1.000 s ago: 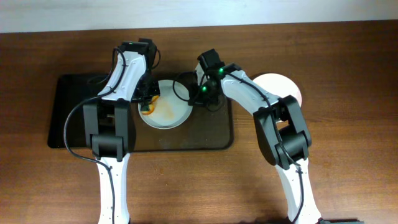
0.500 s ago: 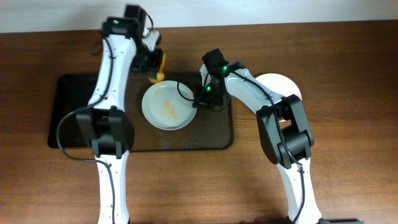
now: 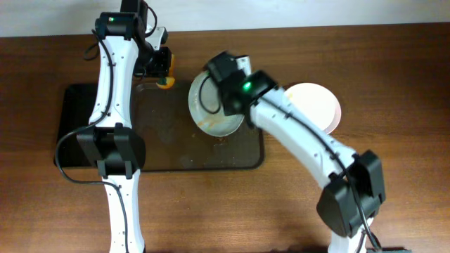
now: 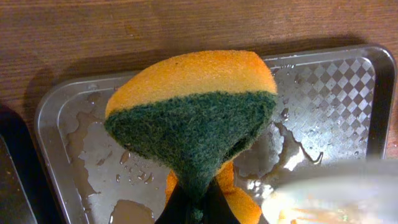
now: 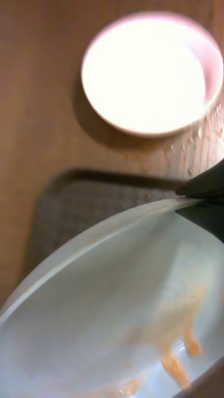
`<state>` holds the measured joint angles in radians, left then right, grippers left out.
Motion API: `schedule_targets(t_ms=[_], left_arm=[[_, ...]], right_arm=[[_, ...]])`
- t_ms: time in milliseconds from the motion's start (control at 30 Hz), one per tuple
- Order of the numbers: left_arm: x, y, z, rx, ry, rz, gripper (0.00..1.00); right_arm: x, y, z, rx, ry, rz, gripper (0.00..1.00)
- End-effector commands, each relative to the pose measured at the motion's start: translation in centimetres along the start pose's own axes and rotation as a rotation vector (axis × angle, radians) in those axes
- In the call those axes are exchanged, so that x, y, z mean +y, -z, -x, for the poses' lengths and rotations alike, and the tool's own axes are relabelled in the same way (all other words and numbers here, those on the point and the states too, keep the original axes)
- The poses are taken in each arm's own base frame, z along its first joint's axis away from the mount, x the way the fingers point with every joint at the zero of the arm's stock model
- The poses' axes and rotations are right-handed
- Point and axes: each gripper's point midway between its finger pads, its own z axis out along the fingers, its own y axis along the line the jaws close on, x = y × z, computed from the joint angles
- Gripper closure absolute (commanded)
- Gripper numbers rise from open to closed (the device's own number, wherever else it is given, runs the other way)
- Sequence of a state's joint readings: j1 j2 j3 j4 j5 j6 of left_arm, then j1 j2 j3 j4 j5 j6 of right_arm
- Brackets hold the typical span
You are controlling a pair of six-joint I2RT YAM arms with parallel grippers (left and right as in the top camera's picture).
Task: Clean dirty plates on tray and stack at the side
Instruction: 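Lift the last plate with right gripper and stack it on the pile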
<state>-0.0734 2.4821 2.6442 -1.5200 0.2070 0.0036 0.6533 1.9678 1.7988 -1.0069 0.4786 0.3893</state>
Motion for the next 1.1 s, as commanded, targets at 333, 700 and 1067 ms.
schedule_targets(t_ms=[333, 700, 1067], left_arm=[[-0.3, -0.4, -0.3, 0.018, 0.013, -0.014, 0.99], [-0.1, -0.4, -0.2, 0.017, 0.013, -0.006, 1.00], [-0.1, -0.4, 0.0, 0.005, 0.010, -0.007, 1.00]], right_arm=[[-3.5, 11.5, 4.1, -0.487, 0.112, -0.675, 0.96], [-1.2, 4.7, 1.7, -0.180, 0.043, -0.196, 0.96], [-20.2, -5.7, -4.6, 0.335, -0.529, 0.068, 0.96]])
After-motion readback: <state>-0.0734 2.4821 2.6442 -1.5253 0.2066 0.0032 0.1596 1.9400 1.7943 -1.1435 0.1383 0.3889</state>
